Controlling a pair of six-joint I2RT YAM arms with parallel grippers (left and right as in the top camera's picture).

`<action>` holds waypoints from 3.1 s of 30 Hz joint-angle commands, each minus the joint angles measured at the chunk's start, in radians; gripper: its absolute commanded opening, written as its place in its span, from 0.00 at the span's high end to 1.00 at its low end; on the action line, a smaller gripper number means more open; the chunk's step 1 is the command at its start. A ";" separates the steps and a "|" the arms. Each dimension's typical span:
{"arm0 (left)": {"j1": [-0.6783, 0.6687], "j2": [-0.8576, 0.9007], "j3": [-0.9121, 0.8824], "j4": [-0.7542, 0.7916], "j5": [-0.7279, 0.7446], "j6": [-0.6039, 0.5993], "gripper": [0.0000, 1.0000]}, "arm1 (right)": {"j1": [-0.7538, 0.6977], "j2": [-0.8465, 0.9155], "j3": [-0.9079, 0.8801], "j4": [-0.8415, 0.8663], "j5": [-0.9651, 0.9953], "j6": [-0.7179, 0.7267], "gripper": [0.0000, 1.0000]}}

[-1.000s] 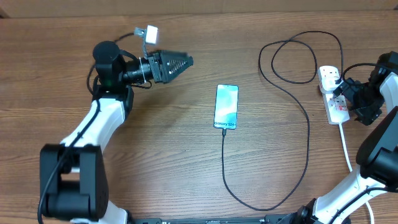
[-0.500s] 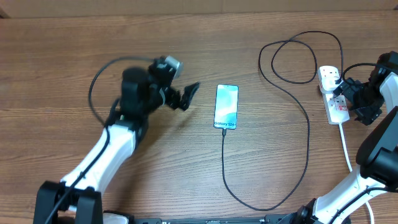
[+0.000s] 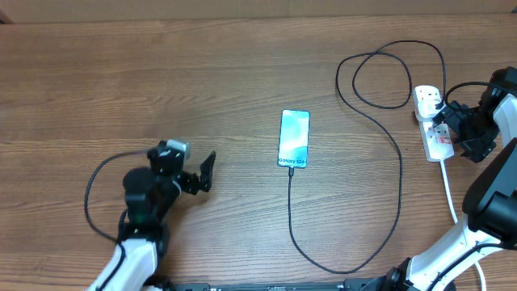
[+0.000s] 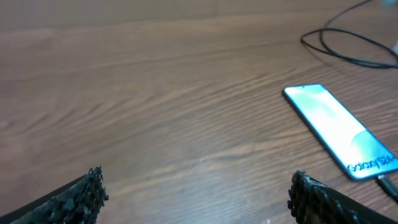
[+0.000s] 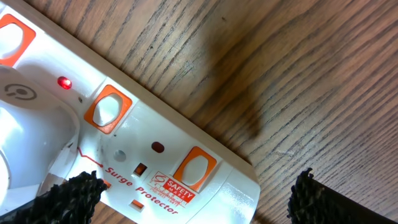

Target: Plug charger to phone and switch on socket

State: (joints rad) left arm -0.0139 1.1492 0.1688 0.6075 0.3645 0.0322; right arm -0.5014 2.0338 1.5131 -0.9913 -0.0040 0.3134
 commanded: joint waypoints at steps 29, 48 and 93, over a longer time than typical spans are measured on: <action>0.027 -0.601 -0.164 -0.422 -0.114 -0.013 0.01 | 0.008 0.009 0.025 0.003 -0.006 -0.005 0.00; 0.026 -1.146 -0.164 -0.662 -0.132 -0.029 0.00 | 0.008 0.009 0.025 0.003 -0.006 -0.005 0.00; 0.026 -1.144 -0.164 -0.663 -0.135 -0.029 0.00 | 0.008 0.009 0.025 0.024 -0.006 -0.005 0.00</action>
State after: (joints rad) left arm 0.0090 0.0151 0.0082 -0.0544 0.2237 0.0212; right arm -0.5011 2.0338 1.5131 -0.9806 -0.0040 0.3134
